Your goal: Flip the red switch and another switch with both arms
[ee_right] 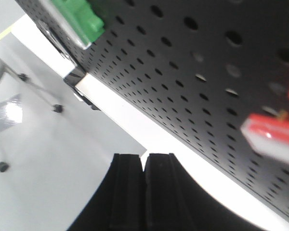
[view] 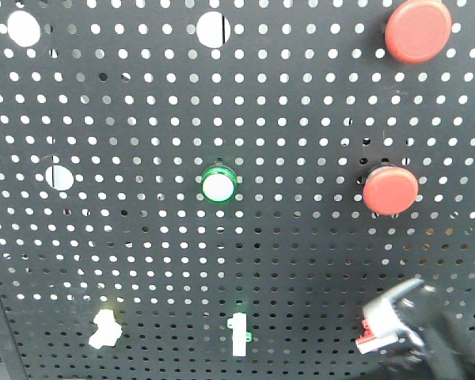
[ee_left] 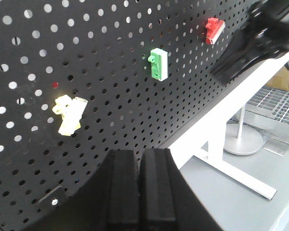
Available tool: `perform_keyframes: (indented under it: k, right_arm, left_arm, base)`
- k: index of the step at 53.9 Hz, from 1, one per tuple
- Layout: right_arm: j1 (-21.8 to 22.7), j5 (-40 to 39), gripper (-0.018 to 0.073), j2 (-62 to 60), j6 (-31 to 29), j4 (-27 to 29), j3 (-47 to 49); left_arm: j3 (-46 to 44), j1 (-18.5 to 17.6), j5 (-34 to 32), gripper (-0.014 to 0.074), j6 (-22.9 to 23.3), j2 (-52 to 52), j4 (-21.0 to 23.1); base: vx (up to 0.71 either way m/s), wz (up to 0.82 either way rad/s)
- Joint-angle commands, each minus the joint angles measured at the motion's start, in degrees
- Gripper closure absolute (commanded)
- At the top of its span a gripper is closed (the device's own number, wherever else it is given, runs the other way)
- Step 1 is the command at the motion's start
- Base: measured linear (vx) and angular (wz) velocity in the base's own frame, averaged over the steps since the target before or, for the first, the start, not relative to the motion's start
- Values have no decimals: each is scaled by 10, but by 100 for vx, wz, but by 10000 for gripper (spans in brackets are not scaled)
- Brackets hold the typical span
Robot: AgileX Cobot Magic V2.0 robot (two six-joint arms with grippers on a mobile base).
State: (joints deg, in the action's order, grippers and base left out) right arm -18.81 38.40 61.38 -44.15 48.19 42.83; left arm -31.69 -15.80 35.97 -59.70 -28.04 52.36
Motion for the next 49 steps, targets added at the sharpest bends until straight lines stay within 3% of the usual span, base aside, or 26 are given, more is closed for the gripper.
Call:
perform_keyframes:
  k: [1,9,16,25,37,41,49]
  right_arm:
    - [-1,-15,566,-46,41,-30,17]
    - [2,-19,566,-123,116,-103,17]
    - [2,-19,566,-203,192,-203,17]
    - [2,-28,566,-333,339,-382,17]
    - [2,-29,566,-458,532,-647,17]
    - [2,-26,566,-471,568,-700,17]
    - [2,-29,566,-471,582,-733,17]
  left_arm:
    - [-16,-3,-22,594,3,-2,23]
    - [-16,-3,-23,594,3,-2,24]
    - [-16,-3,-23,594,4,-2,24]
    - [-16,-3,-23,594,30,-2,24]
    - [-16,-3,-29,594,33,-2,24]
    - [-16,-3,-43,594,33,-2,25]
    - [-16,-3,-76,594,33,-2,36]
  base:
    - [0,0]
    - [0,0]
    - [0,0]
    - [0,0]
    - [0,0]
    - [0,0]
    - [0,0]
